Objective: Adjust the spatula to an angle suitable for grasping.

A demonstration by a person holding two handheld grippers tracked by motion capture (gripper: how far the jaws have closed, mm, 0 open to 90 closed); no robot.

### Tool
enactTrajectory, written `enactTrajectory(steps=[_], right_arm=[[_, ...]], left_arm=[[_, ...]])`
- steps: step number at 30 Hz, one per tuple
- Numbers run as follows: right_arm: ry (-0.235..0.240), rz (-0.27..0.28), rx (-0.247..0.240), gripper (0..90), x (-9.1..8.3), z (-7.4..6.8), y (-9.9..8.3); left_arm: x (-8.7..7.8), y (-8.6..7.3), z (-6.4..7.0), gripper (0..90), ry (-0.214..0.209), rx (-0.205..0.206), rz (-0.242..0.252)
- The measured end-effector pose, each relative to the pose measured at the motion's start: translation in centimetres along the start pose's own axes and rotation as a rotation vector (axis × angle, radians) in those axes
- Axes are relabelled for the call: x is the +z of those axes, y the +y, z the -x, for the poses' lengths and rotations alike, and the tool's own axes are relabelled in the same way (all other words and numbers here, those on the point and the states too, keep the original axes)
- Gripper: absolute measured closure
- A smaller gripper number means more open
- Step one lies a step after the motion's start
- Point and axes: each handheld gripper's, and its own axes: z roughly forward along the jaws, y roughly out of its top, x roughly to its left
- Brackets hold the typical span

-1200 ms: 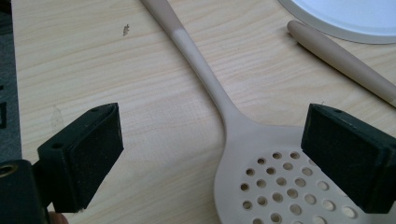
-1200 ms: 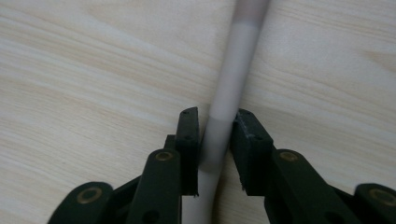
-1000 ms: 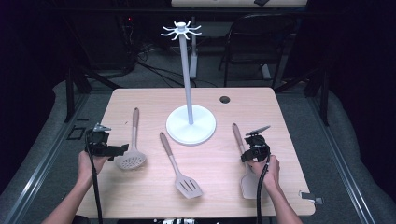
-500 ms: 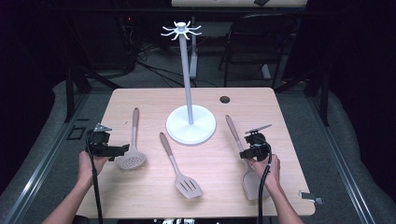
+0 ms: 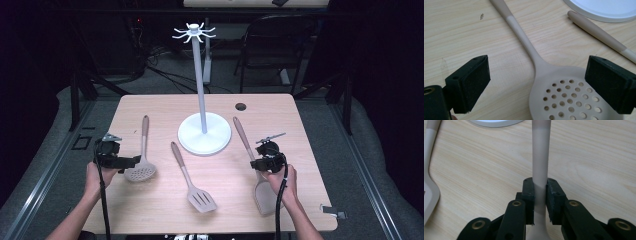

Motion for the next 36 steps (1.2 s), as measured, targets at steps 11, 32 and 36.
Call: enactTrajectory(steps=[11, 32, 36], right_arm=[[0.028, 0.01, -0.102, 78.5, -0.4, -2.1, 0.3], [0.044, 0.032, -0.228, 78.6, -0.5, -5.3, 1.1], [0.052, 0.042, -0.259, 78.6, -0.5, -6.0, 1.6]], left_arm=[[0.1, 0.2, 0.8, 6.8, -0.019, 0.025, -0.001], [0.4, 1.4, 2.9, 6.8, -0.07, 0.06, 0.021], [0.4, 1.9, 3.6, 6.8, -0.094, 0.068, 0.037]])
